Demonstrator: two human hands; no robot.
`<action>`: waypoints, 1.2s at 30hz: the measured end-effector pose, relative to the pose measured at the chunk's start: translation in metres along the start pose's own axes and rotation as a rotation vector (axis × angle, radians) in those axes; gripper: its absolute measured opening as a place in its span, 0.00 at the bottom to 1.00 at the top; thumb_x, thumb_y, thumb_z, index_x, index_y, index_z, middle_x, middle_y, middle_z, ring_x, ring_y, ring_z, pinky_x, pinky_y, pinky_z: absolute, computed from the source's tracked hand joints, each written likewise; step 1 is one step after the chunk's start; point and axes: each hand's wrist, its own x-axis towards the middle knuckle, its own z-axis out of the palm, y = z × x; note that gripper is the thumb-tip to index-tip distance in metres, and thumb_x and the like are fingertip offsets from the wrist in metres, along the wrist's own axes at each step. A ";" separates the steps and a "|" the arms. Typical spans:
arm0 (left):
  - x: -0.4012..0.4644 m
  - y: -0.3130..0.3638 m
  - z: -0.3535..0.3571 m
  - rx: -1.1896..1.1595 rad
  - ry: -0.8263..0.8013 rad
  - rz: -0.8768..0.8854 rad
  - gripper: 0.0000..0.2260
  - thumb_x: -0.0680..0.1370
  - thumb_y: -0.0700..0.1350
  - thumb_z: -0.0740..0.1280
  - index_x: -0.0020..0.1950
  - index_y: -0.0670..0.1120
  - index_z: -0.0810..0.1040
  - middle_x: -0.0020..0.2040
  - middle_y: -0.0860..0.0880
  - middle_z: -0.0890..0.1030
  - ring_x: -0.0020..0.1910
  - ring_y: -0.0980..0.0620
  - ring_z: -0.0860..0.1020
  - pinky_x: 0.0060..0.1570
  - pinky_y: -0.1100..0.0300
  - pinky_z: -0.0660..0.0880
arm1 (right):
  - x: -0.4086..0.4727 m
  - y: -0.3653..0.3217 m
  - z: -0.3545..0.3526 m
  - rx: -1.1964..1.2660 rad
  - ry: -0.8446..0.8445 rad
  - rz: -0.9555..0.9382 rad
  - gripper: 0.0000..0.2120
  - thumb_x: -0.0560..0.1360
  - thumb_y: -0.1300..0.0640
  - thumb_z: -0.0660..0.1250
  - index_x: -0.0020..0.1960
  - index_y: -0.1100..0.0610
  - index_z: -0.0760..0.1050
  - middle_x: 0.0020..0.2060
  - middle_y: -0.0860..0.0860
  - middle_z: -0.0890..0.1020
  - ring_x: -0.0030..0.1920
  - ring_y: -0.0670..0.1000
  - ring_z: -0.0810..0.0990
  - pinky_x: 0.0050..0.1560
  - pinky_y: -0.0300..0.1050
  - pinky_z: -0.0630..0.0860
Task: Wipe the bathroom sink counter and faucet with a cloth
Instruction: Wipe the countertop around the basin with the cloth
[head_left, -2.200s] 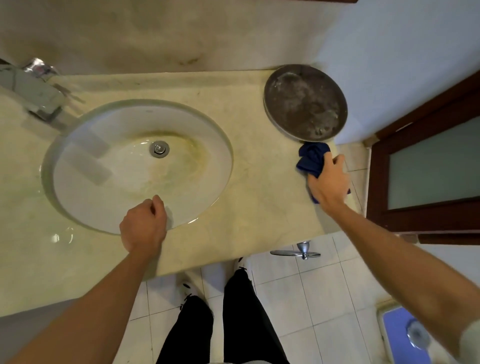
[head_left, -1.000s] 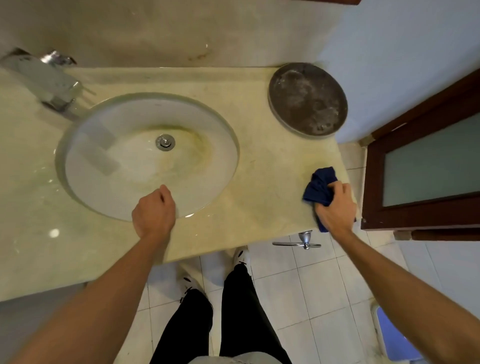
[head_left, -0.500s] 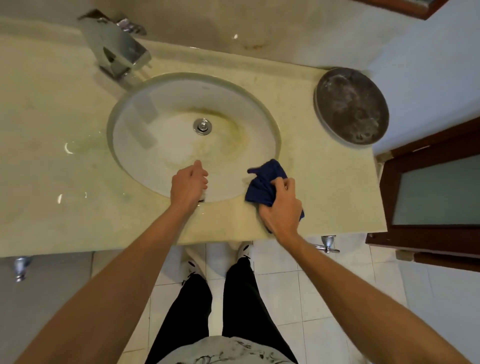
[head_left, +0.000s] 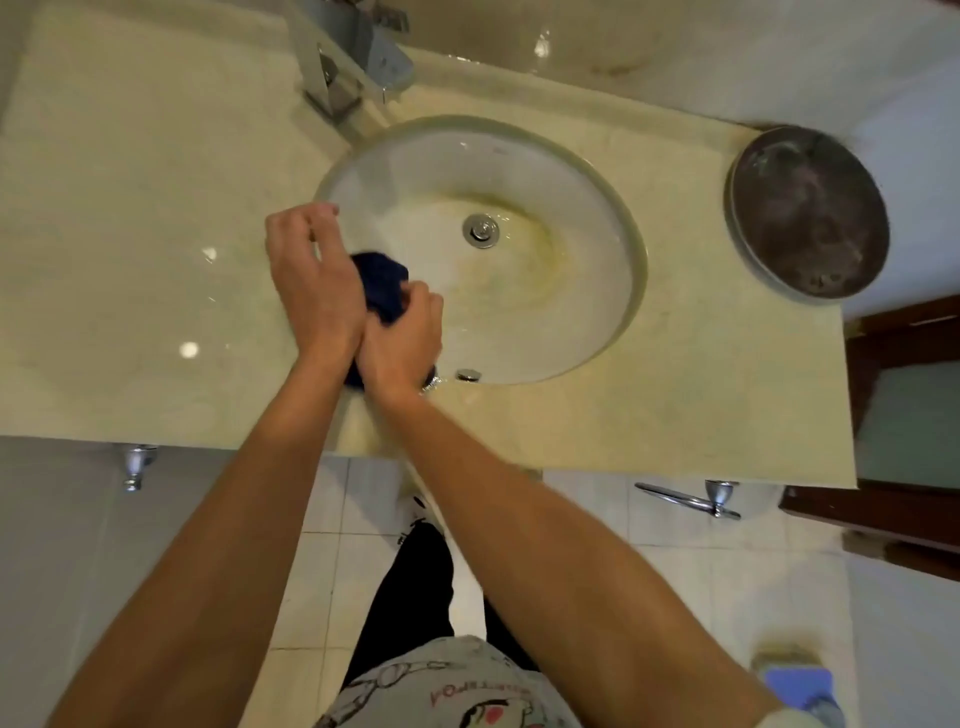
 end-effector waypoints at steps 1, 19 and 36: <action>0.000 0.004 -0.009 -0.034 0.098 0.019 0.14 0.84 0.48 0.56 0.55 0.46 0.80 0.56 0.49 0.74 0.53 0.58 0.75 0.54 0.75 0.66 | 0.020 -0.019 0.005 0.142 0.007 0.060 0.16 0.68 0.55 0.66 0.55 0.58 0.76 0.53 0.56 0.80 0.50 0.60 0.80 0.51 0.51 0.73; -0.089 -0.066 0.031 0.360 -0.278 0.242 0.08 0.77 0.43 0.64 0.54 0.44 0.78 0.53 0.49 0.78 0.53 0.47 0.75 0.56 0.52 0.73 | 0.132 0.084 -0.306 -0.592 0.292 -0.445 0.12 0.70 0.64 0.66 0.53 0.63 0.77 0.49 0.56 0.77 0.43 0.57 0.77 0.42 0.47 0.71; -0.090 -0.064 0.037 0.507 -0.298 0.249 0.09 0.82 0.41 0.58 0.52 0.44 0.78 0.49 0.47 0.79 0.48 0.45 0.75 0.52 0.50 0.71 | 0.079 0.024 -0.164 0.050 -0.080 -0.012 0.05 0.74 0.62 0.65 0.45 0.55 0.78 0.37 0.47 0.83 0.36 0.44 0.79 0.40 0.43 0.75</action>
